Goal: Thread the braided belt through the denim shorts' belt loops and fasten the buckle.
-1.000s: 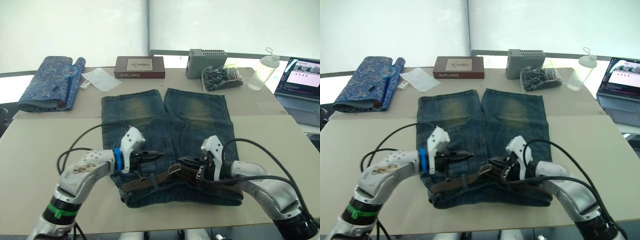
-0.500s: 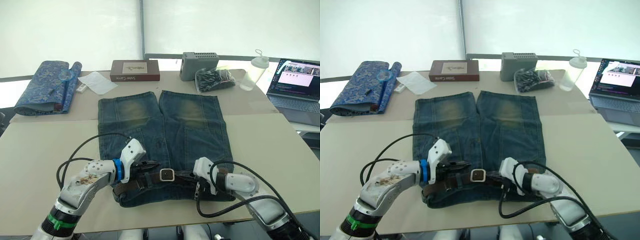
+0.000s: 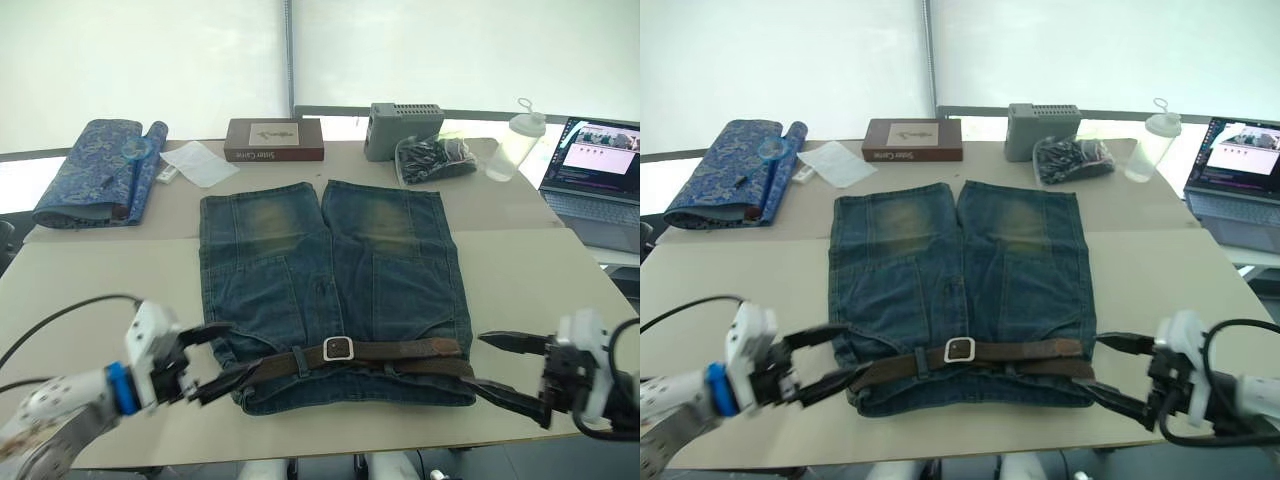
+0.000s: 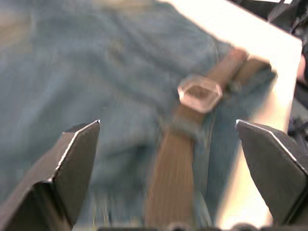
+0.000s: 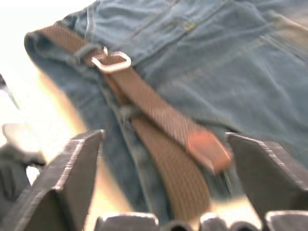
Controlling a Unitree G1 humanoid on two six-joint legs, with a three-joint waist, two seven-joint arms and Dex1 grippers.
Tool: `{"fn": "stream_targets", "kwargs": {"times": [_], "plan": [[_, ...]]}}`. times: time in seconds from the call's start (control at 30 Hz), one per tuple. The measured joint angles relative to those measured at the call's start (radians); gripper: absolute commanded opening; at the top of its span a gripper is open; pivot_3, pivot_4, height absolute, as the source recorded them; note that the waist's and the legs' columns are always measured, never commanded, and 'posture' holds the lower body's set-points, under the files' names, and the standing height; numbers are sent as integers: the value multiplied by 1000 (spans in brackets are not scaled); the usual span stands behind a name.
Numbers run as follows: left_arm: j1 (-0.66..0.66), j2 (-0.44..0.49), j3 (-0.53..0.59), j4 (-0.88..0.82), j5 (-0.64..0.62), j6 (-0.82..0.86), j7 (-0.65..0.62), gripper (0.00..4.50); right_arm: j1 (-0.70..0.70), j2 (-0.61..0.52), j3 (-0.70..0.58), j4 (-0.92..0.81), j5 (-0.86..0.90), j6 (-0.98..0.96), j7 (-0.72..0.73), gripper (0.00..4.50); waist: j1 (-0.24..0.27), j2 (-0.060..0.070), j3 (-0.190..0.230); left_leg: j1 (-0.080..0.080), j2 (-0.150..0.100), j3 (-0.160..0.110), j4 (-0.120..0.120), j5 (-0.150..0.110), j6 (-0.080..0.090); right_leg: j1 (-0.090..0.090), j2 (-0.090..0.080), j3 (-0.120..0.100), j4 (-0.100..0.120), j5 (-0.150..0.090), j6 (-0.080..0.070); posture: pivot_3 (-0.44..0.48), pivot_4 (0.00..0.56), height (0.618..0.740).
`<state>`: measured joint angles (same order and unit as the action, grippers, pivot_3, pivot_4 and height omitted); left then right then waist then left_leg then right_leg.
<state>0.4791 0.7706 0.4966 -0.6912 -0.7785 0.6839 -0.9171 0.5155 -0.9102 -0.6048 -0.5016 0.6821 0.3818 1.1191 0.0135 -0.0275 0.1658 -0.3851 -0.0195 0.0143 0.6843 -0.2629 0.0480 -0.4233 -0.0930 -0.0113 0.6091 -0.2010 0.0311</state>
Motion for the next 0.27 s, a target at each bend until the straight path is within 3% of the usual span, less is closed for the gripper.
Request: {"fn": "stream_targets", "kwargs": {"times": [0.07,0.27], "plan": [[84,7,54,18,28,-24,-49,4500,41,25,-57,38,-51,-77,53,4464,1,0,0,1,1,0,0,-1,-2,0,0,0,0,0,0,0,150,740],[87,25,121,90,56,-94,-113,4500,44,36,-77,130,-121,-186,128,4464,8,2,1,0,2,0,0,-5,-10,0,-5,0,0,-1,1,0,150,740]]}}
